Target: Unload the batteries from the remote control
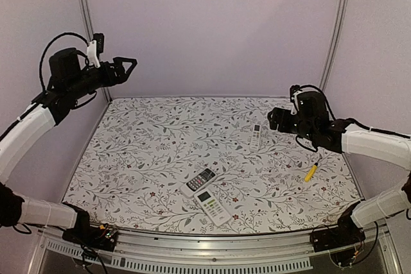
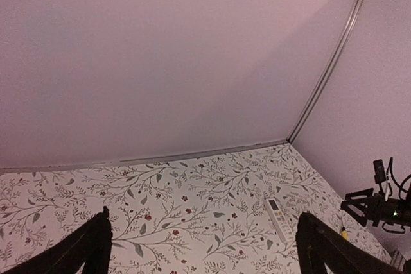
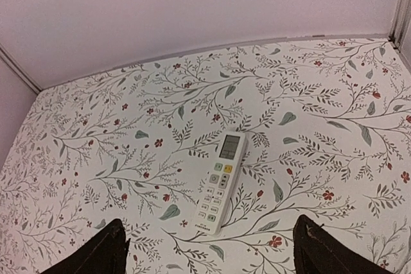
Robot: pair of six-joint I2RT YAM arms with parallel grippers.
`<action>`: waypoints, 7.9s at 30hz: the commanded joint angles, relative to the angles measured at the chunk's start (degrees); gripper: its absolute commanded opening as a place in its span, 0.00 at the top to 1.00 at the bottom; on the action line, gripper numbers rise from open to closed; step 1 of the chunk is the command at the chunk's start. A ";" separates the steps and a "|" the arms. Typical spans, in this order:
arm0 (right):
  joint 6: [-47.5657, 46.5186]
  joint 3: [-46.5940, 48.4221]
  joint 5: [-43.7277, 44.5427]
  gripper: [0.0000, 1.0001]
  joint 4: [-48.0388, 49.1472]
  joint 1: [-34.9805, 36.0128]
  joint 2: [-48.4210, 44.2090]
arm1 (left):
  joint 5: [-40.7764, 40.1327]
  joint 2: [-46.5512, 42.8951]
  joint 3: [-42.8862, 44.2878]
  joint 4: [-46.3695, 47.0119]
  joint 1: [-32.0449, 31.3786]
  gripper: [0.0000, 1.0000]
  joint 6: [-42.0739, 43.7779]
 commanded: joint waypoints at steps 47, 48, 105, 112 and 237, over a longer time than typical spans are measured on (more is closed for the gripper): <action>16.23 26.88 11.35 0.60 -19.16 8.77 46.52 | -4.05 -8.33 -9.38 -4.18 -0.80 0.00 5.85; 16.29 26.21 11.23 0.64 -18.50 8.75 46.13 | -4.08 -8.34 -9.40 -4.20 -0.79 0.00 5.92; -7.83 14.09 -62.08 0.75 3.23 15.38 8.01 | 43.11 6.08 -12.67 14.50 -20.31 0.00 -1.22; -8.38 16.56 -62.53 0.75 1.51 16.78 11.56 | 42.73 6.51 -12.62 14.63 -20.23 0.00 -1.98; -18.36 14.71 -2.41 0.32 8.89 28.64 21.82 | 36.93 19.25 -9.14 4.35 -8.50 0.98 -12.09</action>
